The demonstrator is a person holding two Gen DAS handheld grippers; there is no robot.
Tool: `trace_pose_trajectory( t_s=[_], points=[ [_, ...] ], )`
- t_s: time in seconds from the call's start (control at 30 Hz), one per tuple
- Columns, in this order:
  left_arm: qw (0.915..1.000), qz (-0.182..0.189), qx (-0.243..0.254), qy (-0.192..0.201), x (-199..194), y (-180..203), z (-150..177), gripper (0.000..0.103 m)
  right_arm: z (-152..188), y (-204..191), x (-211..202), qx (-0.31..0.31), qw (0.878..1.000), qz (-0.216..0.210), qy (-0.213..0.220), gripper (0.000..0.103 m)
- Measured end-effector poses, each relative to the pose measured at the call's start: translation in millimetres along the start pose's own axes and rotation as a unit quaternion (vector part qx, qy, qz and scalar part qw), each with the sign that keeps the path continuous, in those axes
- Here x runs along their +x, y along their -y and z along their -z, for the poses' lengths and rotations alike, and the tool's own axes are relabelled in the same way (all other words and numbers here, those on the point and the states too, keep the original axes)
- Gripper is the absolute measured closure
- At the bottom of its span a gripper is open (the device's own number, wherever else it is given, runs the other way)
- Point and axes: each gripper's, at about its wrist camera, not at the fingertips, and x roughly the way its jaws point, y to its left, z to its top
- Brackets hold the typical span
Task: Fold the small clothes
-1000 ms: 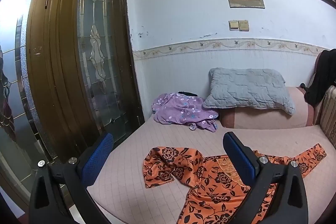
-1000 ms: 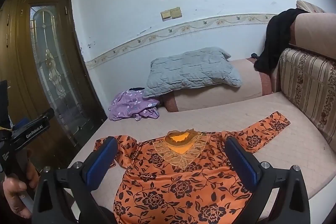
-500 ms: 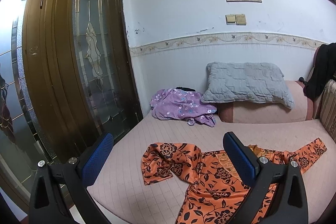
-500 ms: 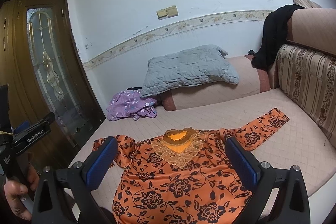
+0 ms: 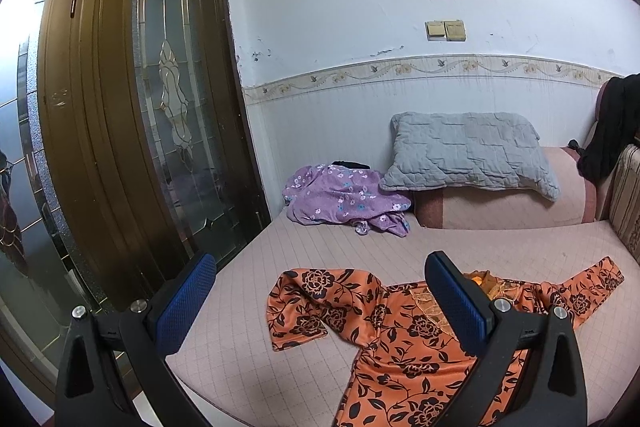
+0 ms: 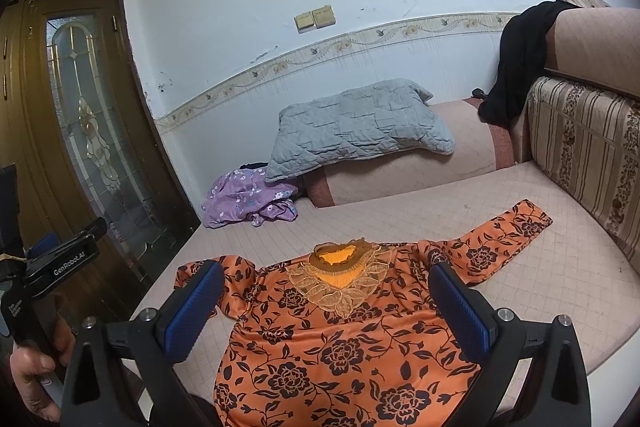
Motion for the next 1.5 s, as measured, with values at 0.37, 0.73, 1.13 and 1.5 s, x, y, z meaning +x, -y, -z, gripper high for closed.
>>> trace_pose_trajectory(
  t_s=[0.37,0.73,1.13,1.5],
  points=[
    [1.0000,0.001,0.007,-0.001,1.3,7.2,2.3,0.000,-0.6,4.3,6.0,0.007,1.000,-0.004,-0.001,0.000],
    [0.9999,0.000,0.015,-0.005,5.0,14.0,2.9,0.000,0.9,4.9,9.7,-0.003,1.000,0.005,-0.006,0.000],
    [0.9994,0.002,0.030,-0.018,26.2,29.0,11.8,0.000,0.6,16.8,30.0,-0.010,1.000,0.018,-0.003,0.000],
    [0.9850,0.096,0.039,-0.138,145.0,98.6,63.8,0.000,-16.0,117.9,124.8,0.057,0.997,0.042,-0.010,0.000]
  ],
)
